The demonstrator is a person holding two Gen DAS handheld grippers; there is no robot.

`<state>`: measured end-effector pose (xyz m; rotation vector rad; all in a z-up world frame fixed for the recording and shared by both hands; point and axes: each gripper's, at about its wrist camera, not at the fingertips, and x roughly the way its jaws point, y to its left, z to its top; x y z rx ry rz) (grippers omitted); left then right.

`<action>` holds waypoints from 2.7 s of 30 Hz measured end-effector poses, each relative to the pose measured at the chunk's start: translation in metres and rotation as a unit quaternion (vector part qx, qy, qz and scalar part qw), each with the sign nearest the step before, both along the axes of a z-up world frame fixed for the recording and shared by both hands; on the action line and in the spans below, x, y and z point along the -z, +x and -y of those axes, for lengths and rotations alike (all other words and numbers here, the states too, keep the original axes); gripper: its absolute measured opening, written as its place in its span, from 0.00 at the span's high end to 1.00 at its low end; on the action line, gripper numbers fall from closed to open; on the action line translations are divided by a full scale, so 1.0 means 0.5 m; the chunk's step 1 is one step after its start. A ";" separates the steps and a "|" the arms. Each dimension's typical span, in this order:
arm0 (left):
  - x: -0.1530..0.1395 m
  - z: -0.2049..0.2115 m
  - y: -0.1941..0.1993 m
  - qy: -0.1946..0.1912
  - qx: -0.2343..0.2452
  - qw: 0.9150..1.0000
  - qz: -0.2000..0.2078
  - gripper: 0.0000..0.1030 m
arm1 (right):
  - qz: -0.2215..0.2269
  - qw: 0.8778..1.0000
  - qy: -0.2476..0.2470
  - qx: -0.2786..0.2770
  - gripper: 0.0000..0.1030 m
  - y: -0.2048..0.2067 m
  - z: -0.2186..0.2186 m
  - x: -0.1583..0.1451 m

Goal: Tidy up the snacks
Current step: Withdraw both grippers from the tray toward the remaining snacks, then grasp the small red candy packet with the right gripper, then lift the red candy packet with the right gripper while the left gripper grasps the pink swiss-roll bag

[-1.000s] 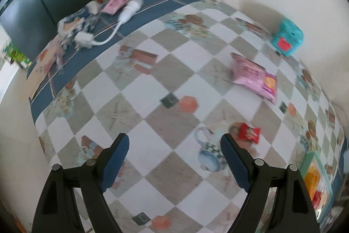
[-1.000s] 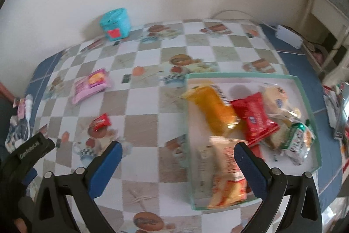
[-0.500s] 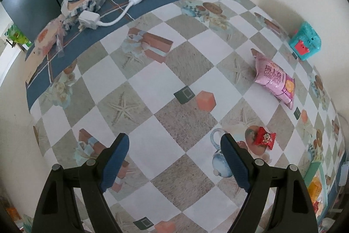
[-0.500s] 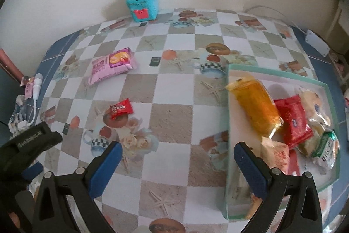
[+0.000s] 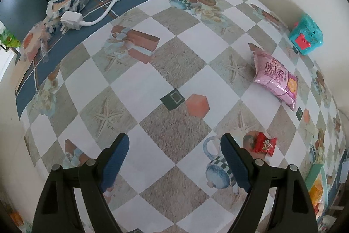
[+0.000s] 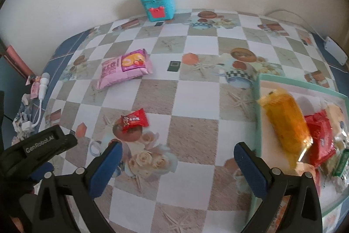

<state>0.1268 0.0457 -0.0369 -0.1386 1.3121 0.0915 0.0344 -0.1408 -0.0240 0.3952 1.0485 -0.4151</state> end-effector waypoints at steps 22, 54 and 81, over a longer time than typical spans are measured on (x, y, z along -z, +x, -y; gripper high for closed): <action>0.054 -0.030 0.093 -0.010 -0.023 0.999 -0.029 0.16 | -0.001 0.999 0.047 -0.019 0.13 0.099 -0.006 0.072; 0.052 -0.038 0.117 -0.010 -0.023 0.999 -0.025 0.16 | 0.008 0.999 0.027 -0.030 0.69 0.111 0.032 0.072; -0.017 0.181 0.179 -0.057 0.208 0.976 0.044 0.16 | 0.057 0.996 0.055 0.031 0.69 0.067 0.163 0.027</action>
